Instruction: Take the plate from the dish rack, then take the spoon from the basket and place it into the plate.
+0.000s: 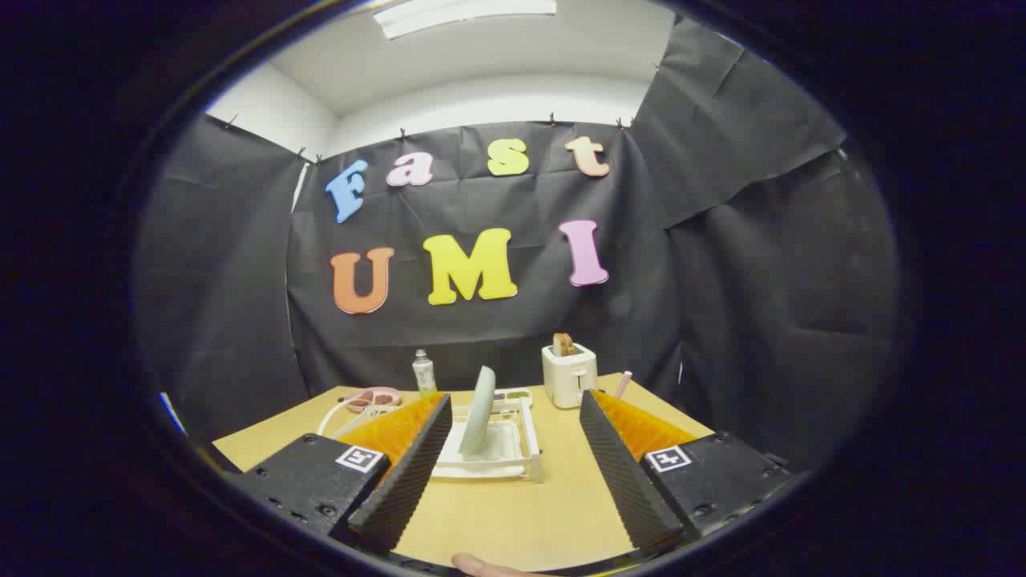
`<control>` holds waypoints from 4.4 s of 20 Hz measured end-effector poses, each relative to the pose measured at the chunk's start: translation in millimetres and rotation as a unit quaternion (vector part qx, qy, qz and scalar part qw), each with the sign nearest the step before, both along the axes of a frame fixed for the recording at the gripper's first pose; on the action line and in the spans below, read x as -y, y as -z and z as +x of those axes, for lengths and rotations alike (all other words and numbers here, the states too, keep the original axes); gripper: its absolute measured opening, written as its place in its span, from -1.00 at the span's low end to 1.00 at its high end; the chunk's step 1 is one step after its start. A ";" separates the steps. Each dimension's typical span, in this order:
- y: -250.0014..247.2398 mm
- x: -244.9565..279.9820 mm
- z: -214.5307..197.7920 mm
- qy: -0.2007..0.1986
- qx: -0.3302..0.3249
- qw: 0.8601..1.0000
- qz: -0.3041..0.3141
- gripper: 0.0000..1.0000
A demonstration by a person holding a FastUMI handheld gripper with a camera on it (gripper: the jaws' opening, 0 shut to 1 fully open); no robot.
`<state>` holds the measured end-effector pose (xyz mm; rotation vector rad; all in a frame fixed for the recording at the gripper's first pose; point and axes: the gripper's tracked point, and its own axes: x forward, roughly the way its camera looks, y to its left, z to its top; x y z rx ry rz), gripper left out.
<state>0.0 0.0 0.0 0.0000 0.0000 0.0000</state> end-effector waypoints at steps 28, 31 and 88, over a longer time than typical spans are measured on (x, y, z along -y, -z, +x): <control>-3.0 17.3 67.7 0.021 -0.049 0.997 -0.050 1.00; -9.1 -5.8 104.1 0.002 -0.081 0.995 -0.063 1.00; -23.4 -102.9 258.6 0.343 -0.241 0.835 -0.356 -0.75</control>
